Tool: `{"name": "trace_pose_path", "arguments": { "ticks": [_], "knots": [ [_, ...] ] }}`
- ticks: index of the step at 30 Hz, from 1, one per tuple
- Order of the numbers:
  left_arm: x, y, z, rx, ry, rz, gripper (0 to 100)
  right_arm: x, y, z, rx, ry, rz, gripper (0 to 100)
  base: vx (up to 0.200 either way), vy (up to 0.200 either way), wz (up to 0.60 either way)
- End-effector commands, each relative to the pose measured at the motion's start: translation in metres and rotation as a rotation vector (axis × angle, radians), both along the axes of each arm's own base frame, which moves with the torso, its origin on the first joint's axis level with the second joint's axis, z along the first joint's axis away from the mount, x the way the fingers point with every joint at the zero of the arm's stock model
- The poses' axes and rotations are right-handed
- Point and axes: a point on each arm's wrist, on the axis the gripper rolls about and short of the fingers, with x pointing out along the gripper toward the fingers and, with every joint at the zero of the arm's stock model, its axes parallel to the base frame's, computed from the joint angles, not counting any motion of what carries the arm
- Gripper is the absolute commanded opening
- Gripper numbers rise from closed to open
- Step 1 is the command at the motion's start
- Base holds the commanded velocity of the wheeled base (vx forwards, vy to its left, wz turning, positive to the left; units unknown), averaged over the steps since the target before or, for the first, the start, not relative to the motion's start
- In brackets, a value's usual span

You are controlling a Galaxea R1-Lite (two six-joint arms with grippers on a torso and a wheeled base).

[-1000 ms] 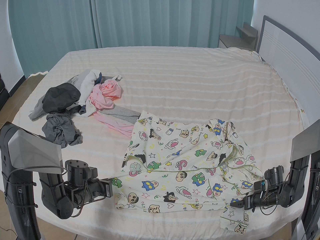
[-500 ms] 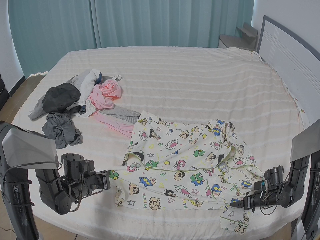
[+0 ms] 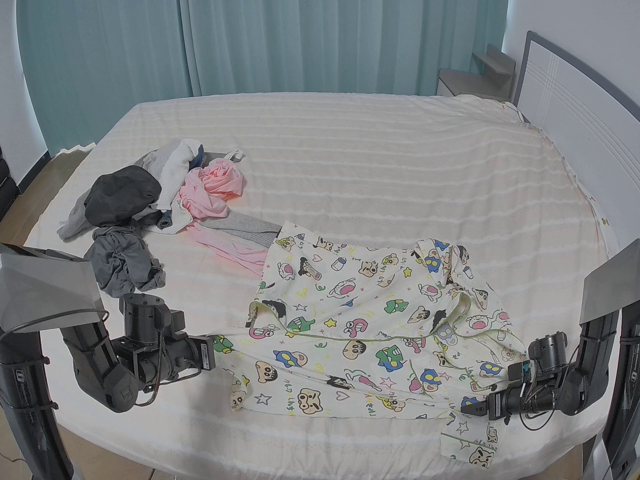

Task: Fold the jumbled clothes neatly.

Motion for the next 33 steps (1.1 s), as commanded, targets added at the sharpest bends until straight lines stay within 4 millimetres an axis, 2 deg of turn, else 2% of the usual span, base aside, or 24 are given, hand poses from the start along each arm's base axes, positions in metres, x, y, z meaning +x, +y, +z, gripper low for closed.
{"name": "trace_pose_path", "arguments": {
  "ticks": [1, 7, 16, 22, 23, 30, 31, 32, 33],
  "knots": [
    [0.009, 0.002, 0.016, -0.011, -0.053, 0.012, 0, 0.000, -0.001, 0.000, -0.004, 0.001, -0.004, 100, 0.000, 0.000, 0.00],
    [0.009, 0.000, 0.016, -0.011, -0.051, 0.007, 0, 0.000, -0.001, 0.000, -0.004, 0.001, -0.006, 100, 0.000, 0.000, 0.00],
    [-0.001, -0.006, -0.003, 0.007, 0.029, -0.021, 0, -0.001, -0.001, 0.000, -0.006, 0.004, -0.008, 100, 0.000, 0.000, 0.00],
    [-0.002, -0.007, -0.012, 0.018, 0.057, -0.016, 0, -0.002, -0.002, 0.001, -0.008, 0.003, -0.009, 100, 0.000, 0.000, 0.00],
    [-0.001, -0.007, -0.012, 0.019, 0.055, -0.016, 100, -0.002, -0.002, 0.001, -0.008, 0.002, -0.011, 100, 0.000, 0.000, 0.00],
    [0.012, -0.009, -0.011, 0.000, 0.008, 0.021, 100, -0.004, -0.002, 0.002, -0.009, 0.005, -0.012, 100, 0.000, 0.000, 0.00],
    [0.020, -0.011, 0.000, -0.079, -0.051, 0.091, 100, -0.004, -0.003, 0.005, -0.015, -0.003, -0.017, 100, 0.000, 0.000, 0.00],
    [0.020, -0.011, 0.002, -0.091, -0.057, 0.096, 100, -0.005, -0.002, 0.005, -0.016, -0.005, -0.015, 100, 0.000, 0.000, 0.00],
    [0.021, -0.010, 0.013, -0.130, -0.090, 0.110, 100, -0.005, -0.003, 0.007, -0.018, -0.010, -0.019, 100, 0.000, 0.000, 0.00]
  ]
}}
